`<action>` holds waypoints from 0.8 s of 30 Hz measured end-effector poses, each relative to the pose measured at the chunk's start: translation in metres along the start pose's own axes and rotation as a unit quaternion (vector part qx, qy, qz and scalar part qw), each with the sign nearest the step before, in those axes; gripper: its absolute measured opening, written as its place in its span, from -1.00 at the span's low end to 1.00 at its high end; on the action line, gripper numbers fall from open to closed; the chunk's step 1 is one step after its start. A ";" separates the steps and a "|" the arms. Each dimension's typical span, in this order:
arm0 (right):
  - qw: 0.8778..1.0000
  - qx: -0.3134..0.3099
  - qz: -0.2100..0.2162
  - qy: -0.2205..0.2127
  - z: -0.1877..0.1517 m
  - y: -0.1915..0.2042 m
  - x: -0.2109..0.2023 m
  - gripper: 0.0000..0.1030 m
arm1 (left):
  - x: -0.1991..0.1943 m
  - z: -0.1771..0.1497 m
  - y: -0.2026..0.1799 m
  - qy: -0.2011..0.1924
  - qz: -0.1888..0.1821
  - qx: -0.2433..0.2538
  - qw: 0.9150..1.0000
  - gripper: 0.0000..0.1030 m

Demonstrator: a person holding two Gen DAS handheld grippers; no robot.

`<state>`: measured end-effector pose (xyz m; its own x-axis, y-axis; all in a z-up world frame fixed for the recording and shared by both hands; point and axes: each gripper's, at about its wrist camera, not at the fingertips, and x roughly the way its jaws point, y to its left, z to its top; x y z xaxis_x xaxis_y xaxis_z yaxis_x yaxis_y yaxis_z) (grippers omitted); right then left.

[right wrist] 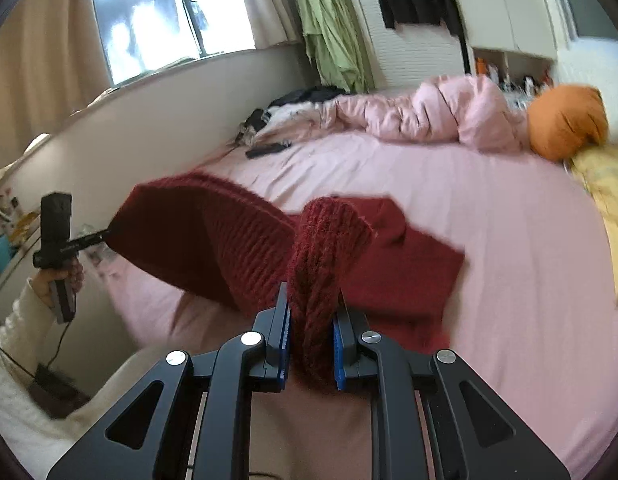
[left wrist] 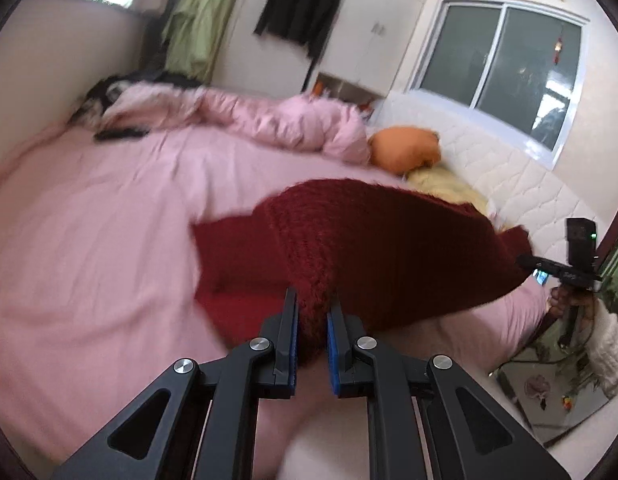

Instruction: Fold clothes

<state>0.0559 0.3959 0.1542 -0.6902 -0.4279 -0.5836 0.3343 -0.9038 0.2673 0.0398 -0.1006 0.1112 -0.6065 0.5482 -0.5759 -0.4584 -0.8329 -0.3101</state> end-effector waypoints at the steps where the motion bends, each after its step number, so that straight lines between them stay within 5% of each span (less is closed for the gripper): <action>1: 1.000 0.007 -0.004 0.006 -0.014 0.005 -0.008 -0.67 | -0.003 -0.014 0.003 0.012 0.000 -0.013 1.000 -0.75; 5: 0.997 0.062 -0.008 0.038 -0.085 0.014 -0.025 -0.72 | 0.000 -0.090 0.022 0.074 0.019 -0.076 0.994 -0.76; 8: 0.992 0.102 -0.026 0.070 -0.129 0.009 -0.014 -0.72 | 0.005 -0.118 0.030 0.085 0.022 -0.107 0.990 -0.76; 13: 0.986 0.121 -0.068 0.090 -0.160 0.007 -0.008 -0.72 | -0.001 -0.126 0.032 0.084 0.047 -0.122 0.988 -0.70; 19: 0.968 0.098 -0.185 0.139 -0.170 -0.008 -0.028 -0.72 | -0.033 -0.115 0.054 0.073 0.151 -0.124 0.978 -0.58; 21: 0.957 0.107 -0.232 0.135 -0.161 -0.019 -0.037 -0.72 | -0.035 -0.099 0.049 0.051 0.139 -0.122 0.982 -0.18; 24: 0.964 0.086 -0.233 0.095 -0.136 -0.016 -0.035 -0.57 | -0.017 -0.070 0.021 0.036 0.110 -0.098 0.988 0.44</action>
<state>0.1622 0.4268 0.0658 -0.6049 0.0193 -0.7961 -0.1062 -0.9927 0.0567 0.0853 -0.1329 0.0617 -0.6259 0.3506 -0.6967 -0.1812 -0.9342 -0.3073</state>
